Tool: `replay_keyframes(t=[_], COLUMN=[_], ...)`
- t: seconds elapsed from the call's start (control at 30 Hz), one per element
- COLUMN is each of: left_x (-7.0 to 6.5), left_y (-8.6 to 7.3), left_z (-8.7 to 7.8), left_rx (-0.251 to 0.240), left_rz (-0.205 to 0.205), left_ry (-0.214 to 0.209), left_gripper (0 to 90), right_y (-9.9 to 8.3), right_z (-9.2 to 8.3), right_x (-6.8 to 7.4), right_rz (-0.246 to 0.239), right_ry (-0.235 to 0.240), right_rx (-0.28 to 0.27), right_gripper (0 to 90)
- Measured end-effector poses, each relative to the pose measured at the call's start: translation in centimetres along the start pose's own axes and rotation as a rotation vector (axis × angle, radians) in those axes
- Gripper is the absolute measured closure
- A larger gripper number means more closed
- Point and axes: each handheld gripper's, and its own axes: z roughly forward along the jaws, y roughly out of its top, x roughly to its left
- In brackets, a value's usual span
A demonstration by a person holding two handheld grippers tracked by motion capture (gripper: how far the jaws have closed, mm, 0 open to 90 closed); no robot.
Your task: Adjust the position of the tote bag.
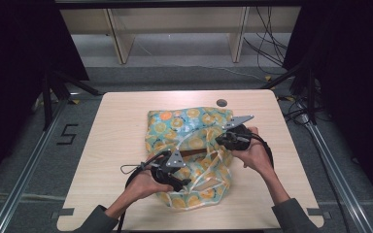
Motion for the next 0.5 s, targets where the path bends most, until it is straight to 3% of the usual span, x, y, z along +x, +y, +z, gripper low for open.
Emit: replay_keyframes(t=[0.03, 0.07, 0.1, 0.13, 0.2, 0.4, 0.47, 0.5], left_x=[-0.2, -0.5, -0.5, -1.0, -1.1, -1.0, -0.8, -0.5], left_y=[0.1, 0.0, 0.0, -0.1, -0.2, -1.3, -1.7, -1.9], left_z=[-0.1, -0.1, -0.1, -0.2, -0.1, 1.6, 2.2, 2.2], left_rx=[0.008, -0.003, -0.003, -0.012, -0.003, 0.075, 0.09, 0.11], left_rz=[0.035, 0.036, 0.036, 0.05, 0.068, 0.083, 0.083, 0.115], left_ry=[-0.016, -0.017, -0.017, -0.034, -0.05, -0.045, -0.043, -0.031], left_gripper=[33.9, 34.3, 34.6, 34.8, 35.4, 34.9, 42.7, 48.1], right_y=[0.0, 0.1, 0.0, 0.0, 0.0, 0.1, 0.0, 0.0], right_z=[0.0, -0.3, -0.1, -0.1, -0.1, -0.1, 0.0, 0.1], right_x=[0.0, -0.1, -0.1, 0.0, -0.1, 0.1, 0.2, 0.1], right_rz=[0.008, 0.006, -0.003, 0.012, -0.004, 0.0, -0.002, -0.018], right_ry=[-0.001, 0.01, 0.005, 0.001, -0.003, 0.007, 0.009, 0.006], right_rx=[0.007, 0.023, -0.002, 0.002, -0.007, 0.022, 0.009, 0.001], right_gripper=[90.0, 90.0, 90.0, 90.0, 90.0, 90.0, 90.0, 90.0])
